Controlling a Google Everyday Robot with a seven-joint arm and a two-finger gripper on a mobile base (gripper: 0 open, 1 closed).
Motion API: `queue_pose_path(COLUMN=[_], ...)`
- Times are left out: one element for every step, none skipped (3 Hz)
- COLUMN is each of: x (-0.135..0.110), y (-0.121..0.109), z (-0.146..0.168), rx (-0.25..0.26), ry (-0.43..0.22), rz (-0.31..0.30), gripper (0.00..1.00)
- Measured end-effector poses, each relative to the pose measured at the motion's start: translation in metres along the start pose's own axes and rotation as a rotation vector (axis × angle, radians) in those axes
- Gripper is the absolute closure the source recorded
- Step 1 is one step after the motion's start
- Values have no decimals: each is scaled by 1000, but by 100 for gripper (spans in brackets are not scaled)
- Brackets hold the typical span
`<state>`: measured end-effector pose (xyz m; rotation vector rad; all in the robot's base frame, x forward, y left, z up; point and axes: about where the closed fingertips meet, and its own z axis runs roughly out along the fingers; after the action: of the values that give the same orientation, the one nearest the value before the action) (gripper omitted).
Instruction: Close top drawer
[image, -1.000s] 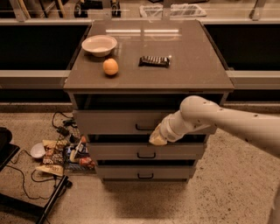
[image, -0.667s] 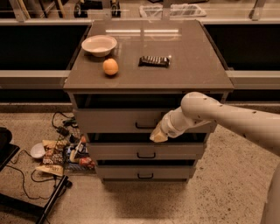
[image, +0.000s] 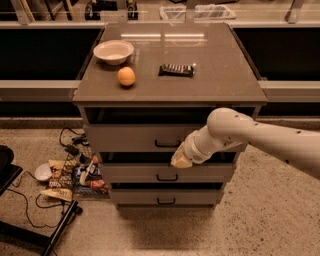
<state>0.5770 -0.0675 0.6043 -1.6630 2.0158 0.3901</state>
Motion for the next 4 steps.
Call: queue_pose_path(x=[18, 22, 33, 45], y=[60, 92, 101, 90], z=[-59, -120, -227, -294], rx=[-26, -12, 75, 139], ry=[109, 195, 354, 476], rz=[-96, -167, -145, -38], gripper=[100, 100, 100, 100])
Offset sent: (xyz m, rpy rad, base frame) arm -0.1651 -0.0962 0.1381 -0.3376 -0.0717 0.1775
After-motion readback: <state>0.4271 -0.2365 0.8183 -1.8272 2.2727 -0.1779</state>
